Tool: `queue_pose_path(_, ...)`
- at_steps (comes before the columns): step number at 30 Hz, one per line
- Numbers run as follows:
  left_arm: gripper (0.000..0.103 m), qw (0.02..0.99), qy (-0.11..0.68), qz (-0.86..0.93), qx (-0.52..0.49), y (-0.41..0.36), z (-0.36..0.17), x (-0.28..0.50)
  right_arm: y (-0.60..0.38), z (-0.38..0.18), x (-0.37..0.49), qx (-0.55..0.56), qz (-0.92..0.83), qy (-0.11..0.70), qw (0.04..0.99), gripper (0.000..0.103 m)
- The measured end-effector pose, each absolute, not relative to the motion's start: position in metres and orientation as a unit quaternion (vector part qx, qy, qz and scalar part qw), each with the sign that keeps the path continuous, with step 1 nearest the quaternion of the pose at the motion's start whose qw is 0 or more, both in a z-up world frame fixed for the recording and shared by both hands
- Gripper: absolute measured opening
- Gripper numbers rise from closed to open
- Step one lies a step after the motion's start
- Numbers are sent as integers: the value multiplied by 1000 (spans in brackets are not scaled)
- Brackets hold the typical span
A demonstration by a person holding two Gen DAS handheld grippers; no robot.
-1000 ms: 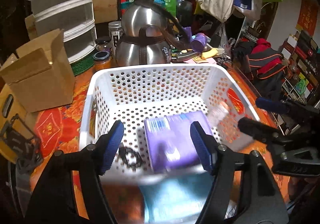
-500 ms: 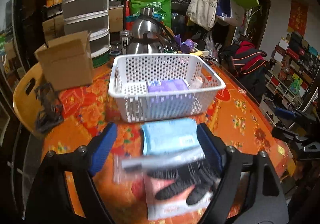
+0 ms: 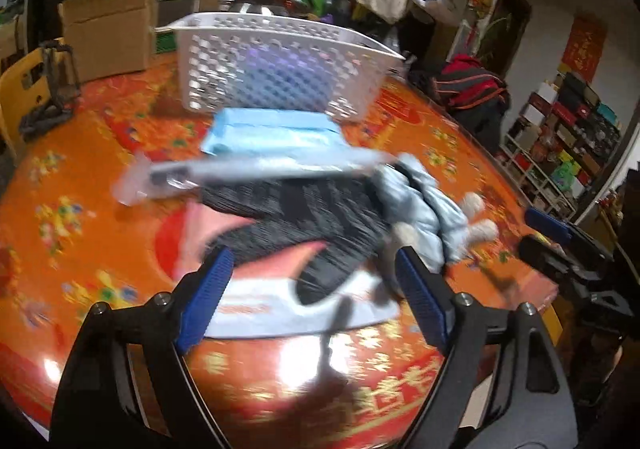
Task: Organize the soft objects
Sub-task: 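Grasp the white plush toy with the left tool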
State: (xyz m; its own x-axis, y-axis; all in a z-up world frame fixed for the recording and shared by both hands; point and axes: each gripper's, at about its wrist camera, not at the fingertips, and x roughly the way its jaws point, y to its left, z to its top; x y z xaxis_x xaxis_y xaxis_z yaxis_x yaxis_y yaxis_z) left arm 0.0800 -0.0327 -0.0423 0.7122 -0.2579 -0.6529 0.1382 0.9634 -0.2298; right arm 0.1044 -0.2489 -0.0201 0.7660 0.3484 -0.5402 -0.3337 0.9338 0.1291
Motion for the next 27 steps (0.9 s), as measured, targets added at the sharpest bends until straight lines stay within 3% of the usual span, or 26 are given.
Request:
queue_pose_path(6,80,925,351,-129,-67,-71,-57,62,-242,-30,106,17,190,290,938,59)
queue_pose_path(8,74,926,346,-134,-66,-78,-59,60,-239,-35,110,16,194,297,935,47)
queue_pose_path(15,40,923,353,-141,-64,-93,-63,62,-237,-40,111,21,201,303,931,35)
queue_pose_path(19,21,914,366,-157,-73,-95,-69,76,-235,-42,113,19,206,310,928,22)
queue_pose_path(23,15,915,361,-164,-67,-101,-69,79,-236,-44,113,20,207,312,927,12)
queue_pose_path(27,14,917,359,-164,-63,-101,-68,79,-237,-43,111,21,207,312,927,10)
